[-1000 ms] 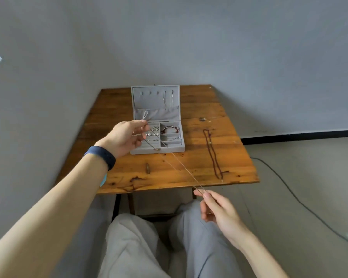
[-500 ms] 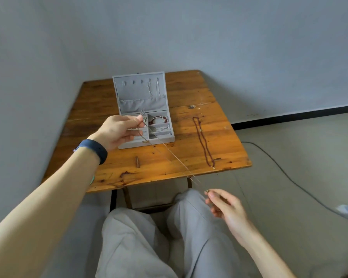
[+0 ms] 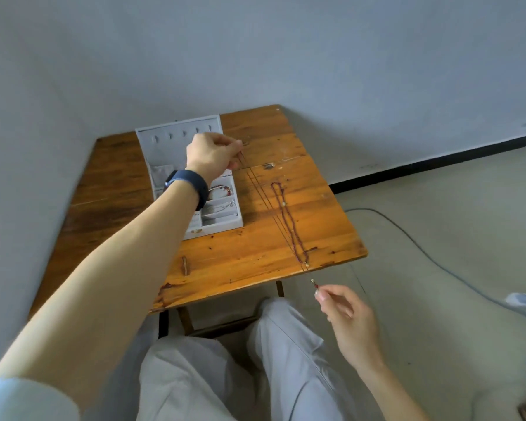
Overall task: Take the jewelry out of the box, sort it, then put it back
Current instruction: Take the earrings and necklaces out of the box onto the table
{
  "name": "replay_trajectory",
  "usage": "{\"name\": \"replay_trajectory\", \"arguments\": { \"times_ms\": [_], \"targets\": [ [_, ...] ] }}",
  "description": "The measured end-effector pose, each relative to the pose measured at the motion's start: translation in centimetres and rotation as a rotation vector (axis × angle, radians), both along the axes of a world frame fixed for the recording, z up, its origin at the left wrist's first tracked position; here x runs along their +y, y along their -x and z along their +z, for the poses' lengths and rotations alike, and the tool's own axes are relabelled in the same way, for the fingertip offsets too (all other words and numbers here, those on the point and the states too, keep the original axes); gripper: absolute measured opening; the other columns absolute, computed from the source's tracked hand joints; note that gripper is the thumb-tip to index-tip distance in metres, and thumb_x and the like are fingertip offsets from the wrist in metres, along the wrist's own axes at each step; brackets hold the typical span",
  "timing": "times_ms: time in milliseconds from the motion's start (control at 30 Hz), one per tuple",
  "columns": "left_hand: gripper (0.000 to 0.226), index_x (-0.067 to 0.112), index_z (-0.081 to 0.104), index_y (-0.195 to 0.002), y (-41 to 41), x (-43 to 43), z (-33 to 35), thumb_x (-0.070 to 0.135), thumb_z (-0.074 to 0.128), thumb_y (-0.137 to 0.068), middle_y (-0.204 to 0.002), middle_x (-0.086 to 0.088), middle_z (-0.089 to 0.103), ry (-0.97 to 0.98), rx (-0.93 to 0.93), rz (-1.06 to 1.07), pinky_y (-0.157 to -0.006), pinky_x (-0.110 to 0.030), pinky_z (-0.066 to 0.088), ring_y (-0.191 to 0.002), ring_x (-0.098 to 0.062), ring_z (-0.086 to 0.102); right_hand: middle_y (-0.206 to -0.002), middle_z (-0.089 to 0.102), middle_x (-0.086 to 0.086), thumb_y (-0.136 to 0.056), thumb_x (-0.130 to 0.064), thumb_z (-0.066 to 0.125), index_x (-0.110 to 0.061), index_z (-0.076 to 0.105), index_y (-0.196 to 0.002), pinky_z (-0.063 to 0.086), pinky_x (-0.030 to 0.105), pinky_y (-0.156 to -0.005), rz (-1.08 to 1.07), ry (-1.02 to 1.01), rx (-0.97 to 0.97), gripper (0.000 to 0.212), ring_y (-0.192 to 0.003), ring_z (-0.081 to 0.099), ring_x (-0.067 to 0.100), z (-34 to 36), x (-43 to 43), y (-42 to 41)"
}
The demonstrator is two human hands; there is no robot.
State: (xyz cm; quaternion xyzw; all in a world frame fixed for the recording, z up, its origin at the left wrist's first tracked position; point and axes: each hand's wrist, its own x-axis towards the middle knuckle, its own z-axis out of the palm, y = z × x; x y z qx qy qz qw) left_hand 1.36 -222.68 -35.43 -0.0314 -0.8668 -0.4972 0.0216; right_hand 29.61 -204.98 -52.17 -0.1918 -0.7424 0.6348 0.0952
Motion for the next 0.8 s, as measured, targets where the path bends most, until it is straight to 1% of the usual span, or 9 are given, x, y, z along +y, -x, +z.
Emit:
{"name": "replay_trajectory", "arguments": {
  "times_ms": [100,200,267,367,433,567,633,700,800],
  "targets": [
    [0.005,0.029,0.071,-0.086,2.3,3.4,-1.0,0.032,0.072,-0.090,-0.080,0.008,0.071,0.045,0.039,-0.008,-0.060,-0.018,0.054,-0.061,-0.006,0.068,-0.088,0.073,-0.022,-0.092,-0.032,0.070,-0.044,0.071,-0.091,0.049,0.010,-0.071,-0.091,-0.069,0.027,0.013,-0.085,0.068,-0.002,-0.5,0.8,0.9],
    [0.003,0.031,0.069,-0.089,4.6,6.0,-2.3,0.033,0.070,-0.092,-0.083,0.012,0.069,0.055,0.069,0.008,-0.057,-0.017,0.054,-0.061,-0.004,0.067,-0.087,0.072,-0.025,-0.091,-0.039,0.068,-0.046,0.069,-0.094,0.049,0.010,-0.070,-0.142,-0.113,0.034,0.008,-0.084,0.068,-0.003,-0.5,1.2,2.8],
    [0.004,0.031,0.069,-0.092,6.4,7.3,-3.2,0.034,0.069,-0.092,-0.085,0.011,0.070,0.081,0.082,0.009,-0.062,-0.022,0.057,-0.065,-0.006,0.069,-0.085,0.071,-0.025,-0.090,-0.043,0.067,-0.046,0.067,-0.095,0.049,0.011,-0.067,-0.186,-0.153,0.045,0.006,-0.080,0.067,-0.002,-0.3,1.6,4.3],
    [0.007,0.034,0.067,-0.085,8.8,9.1,-4.8,0.036,0.070,-0.091,-0.090,0.011,0.071,0.134,0.067,-0.018,-0.066,-0.025,0.058,-0.073,-0.011,0.071,-0.084,0.070,-0.024,-0.090,-0.040,0.068,-0.042,0.065,-0.094,0.049,0.015,-0.065,-0.224,-0.180,0.032,0.005,-0.078,0.066,0.001,-0.6,2.3,6.1],
    [0.010,0.035,0.066,-0.082,10.2,9.9,-6.1,0.037,0.071,-0.091,-0.089,0.012,0.071,0.180,0.051,-0.056,-0.068,-0.026,0.058,-0.077,-0.012,0.071,-0.083,0.069,-0.024,-0.090,-0.039,0.070,-0.041,0.068,-0.090,0.047,0.012,-0.063,-0.212,-0.227,0.019,0.003,-0.078,0.066,0.000,-1.0,2.4,6.6],
    [0.008,0.030,0.069,-0.092,12.5,11.1,-8.9,0.037,0.071,-0.091,-0.095,0.006,0.071,0.234,0.004,-0.126,-0.066,-0.025,0.056,-0.082,-0.012,0.068,-0.077,0.066,-0.021,-0.090,-0.035,0.072,-0.037,0.070,-0.089,0.044,0.008,-0.062,-0.215,-0.378,0.014,0.003,-0.078,0.063,0.000,-1.9,2.5,7.3],
    [0.013,0.027,0.071,-0.097,13.2,11.5,-10.4,0.039,0.071,-0.091,-0.098,0.005,0.069,0.277,-0.004,-0.133,-0.073,-0.027,0.053,-0.088,-0.013,0.065,-0.080,0.064,-0.020,-0.089,-0.033,0.073,-0.034,0.070,-0.089,0.045,0.009,-0.061,-0.218,-0.475,0.044,0.004,-0.075,0.061,0.000,-2.3,2.6,7.6],
    [0.017,0.026,0.073,-0.097,13.6,11.7,-11.8,0.042,0.069,-0.091,-0.101,0.004,0.069,0.343,0.004,-0.136,-0.075,-0.027,0.048,-0.090,-0.014,0.062,-0.082,0.063,-0.017,-0.090,-0.032,0.073,-0.028,0.072,-0.090,0.047,0.012,-0.060,-0.226,-0.564,0.105,0.004,-0.072,0.061,0.000,-2.9,2.6,7.7],
    [0.018,0.029,0.075,-0.097,14.0,11.7,-13.3,0.043,0.067,-0.091,-0.104,0.001,0.069,0.423,0.006,-0.160,-0.078,-0.031,0.052,-0.094,-0.018,0.063,-0.082,0.064,-0.010,-0.091,-0.036,0.068,-0.021,0.075,-0.092,0.048,0.014,-0.058,-0.253,-0.649,0.190,0.017,-0.070,0.061,0.001,-3.7,2.5,7.9]
  ]
}}
